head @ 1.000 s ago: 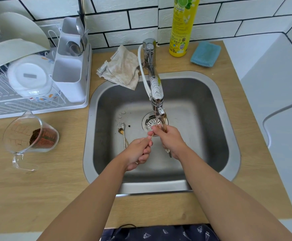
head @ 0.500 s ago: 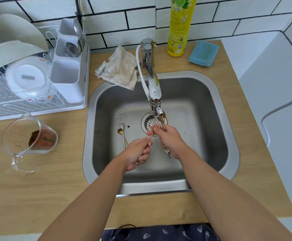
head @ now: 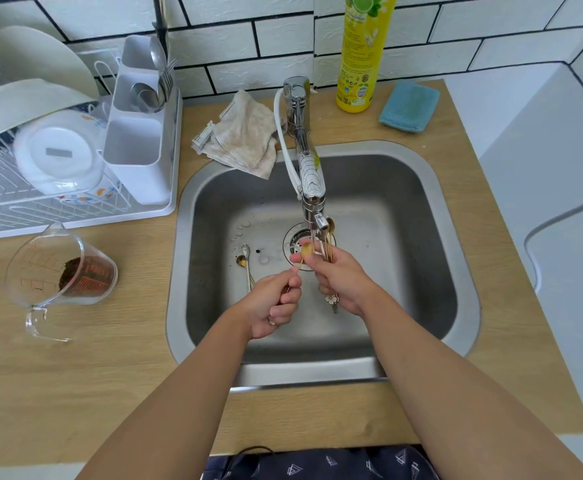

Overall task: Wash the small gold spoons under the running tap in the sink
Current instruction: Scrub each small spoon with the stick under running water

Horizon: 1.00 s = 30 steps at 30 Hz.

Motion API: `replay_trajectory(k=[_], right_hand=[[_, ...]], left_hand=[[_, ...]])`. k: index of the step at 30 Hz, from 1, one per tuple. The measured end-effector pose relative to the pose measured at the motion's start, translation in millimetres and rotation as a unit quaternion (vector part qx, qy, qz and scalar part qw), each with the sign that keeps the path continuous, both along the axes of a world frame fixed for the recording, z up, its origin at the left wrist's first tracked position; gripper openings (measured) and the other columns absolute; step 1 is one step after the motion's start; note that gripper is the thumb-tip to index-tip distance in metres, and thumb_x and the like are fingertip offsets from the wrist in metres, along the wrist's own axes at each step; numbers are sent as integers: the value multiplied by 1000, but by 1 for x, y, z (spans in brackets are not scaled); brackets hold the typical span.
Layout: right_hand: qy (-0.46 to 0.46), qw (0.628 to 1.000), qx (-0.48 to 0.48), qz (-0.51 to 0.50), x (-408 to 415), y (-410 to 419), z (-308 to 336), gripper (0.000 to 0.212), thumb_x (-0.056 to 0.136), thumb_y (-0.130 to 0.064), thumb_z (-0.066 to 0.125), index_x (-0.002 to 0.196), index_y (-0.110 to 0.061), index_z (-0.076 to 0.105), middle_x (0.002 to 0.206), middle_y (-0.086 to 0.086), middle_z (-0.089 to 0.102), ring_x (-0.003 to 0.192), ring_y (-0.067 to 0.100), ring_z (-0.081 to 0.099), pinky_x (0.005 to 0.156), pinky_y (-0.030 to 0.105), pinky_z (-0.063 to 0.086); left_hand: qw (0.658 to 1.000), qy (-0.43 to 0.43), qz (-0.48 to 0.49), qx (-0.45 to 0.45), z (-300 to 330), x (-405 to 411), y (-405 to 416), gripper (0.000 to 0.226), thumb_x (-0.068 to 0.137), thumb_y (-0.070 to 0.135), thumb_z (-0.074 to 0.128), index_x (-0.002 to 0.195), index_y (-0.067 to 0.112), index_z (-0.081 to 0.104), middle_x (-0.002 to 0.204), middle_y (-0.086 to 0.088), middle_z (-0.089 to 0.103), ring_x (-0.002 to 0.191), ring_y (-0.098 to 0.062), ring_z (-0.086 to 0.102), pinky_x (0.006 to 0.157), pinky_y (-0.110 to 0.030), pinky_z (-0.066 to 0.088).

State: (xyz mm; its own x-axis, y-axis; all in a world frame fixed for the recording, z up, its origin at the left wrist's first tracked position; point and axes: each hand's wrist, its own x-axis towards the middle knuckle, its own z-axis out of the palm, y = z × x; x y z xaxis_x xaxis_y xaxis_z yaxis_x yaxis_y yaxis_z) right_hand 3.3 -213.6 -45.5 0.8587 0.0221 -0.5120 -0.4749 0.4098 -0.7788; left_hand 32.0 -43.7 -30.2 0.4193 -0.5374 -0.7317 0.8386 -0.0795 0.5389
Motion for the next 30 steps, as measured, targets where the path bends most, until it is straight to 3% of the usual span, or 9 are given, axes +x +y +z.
replay_trajectory(k=[3, 6, 8, 12, 15, 20, 23, 27, 30], right_hand=[[-2, 1000, 17, -6, 1, -1, -1, 14, 99, -19, 67, 113, -21, 71, 101, 3, 79, 40, 4, 26, 38, 17, 24], [-5, 1000, 6, -15, 0, -1, -2, 4, 90, -27, 77, 88, -26, 74, 87, 4, 76, 39, 5, 28, 37, 19, 24], [-2, 1000, -7, -23, 0, -1, -3, 13, 91, -29, 77, 79, -27, 73, 86, 6, 75, 39, 5, 29, 37, 19, 24], [-2, 1000, 25, -13, 1, -3, -3, 24, 94, -35, 73, 109, -16, 71, 109, 7, 79, 40, 3, 27, 38, 17, 25], [-9, 999, 40, -7, 0, -2, -1, 27, 96, -34, 71, 116, -17, 70, 113, 6, 78, 41, 3, 26, 38, 17, 25], [-4, 999, -1, -43, 0, -5, 0, 23, 85, -38, 80, 87, -18, 69, 80, 5, 71, 40, 5, 26, 37, 19, 24], [13, 998, -37, -46, 1, -5, -2, 26, 98, -35, 69, 94, -10, 69, 57, -7, 66, 37, 6, 23, 37, 20, 22], [28, 997, -37, -56, 3, -5, -2, 33, 106, -32, 56, 111, -2, 69, 101, 5, 81, 37, 5, 24, 37, 20, 24], [5, 998, 6, -62, 2, -6, -2, 20, 102, -26, 64, 113, -10, 70, 109, 8, 80, 38, 4, 26, 38, 18, 26]], left_hand=[[999, 45, -18, -23, 3, 1, 3, 44, 100, 45, 48, 61, 26, 49, 53, 7, 31, 31, -3, 21, 27, -16, 15], [996, 69, -45, -20, 5, -1, 0, 46, 101, 43, 46, 59, 25, 43, 53, 5, 32, 30, -6, 23, 25, -16, 16], [996, 61, -58, -11, 5, -3, -2, 48, 101, 43, 44, 57, 24, 42, 52, 2, 36, 30, -9, 27, 25, -17, 17], [998, 48, -24, -27, 5, -1, 1, 47, 100, 43, 46, 56, 25, 40, 49, 1, 39, 28, -10, 30, 25, -15, 20], [998, 45, -17, -40, 3, 1, 3, 46, 97, 45, 50, 57, 25, 41, 49, 1, 40, 28, -10, 31, 25, -15, 21], [999, -10, -18, -34, 2, -2, 1, 36, 94, 48, 56, 72, 20, 57, 60, -2, 56, 31, -8, 33, 29, -15, 24], [998, -53, -23, 19, -1, -3, -2, 37, 100, 46, 51, 80, 15, 56, 70, -7, 66, 31, -9, 31, 34, -15, 22], [997, -57, -29, 33, -2, -2, 0, 40, 102, 47, 47, 76, 18, 51, 74, -8, 69, 31, -6, 27, 34, -16, 19], [999, -39, -31, 12, -2, -2, 1, 42, 99, 50, 49, 68, 22, 53, 71, -8, 68, 29, -5, 26, 32, -14, 19]])
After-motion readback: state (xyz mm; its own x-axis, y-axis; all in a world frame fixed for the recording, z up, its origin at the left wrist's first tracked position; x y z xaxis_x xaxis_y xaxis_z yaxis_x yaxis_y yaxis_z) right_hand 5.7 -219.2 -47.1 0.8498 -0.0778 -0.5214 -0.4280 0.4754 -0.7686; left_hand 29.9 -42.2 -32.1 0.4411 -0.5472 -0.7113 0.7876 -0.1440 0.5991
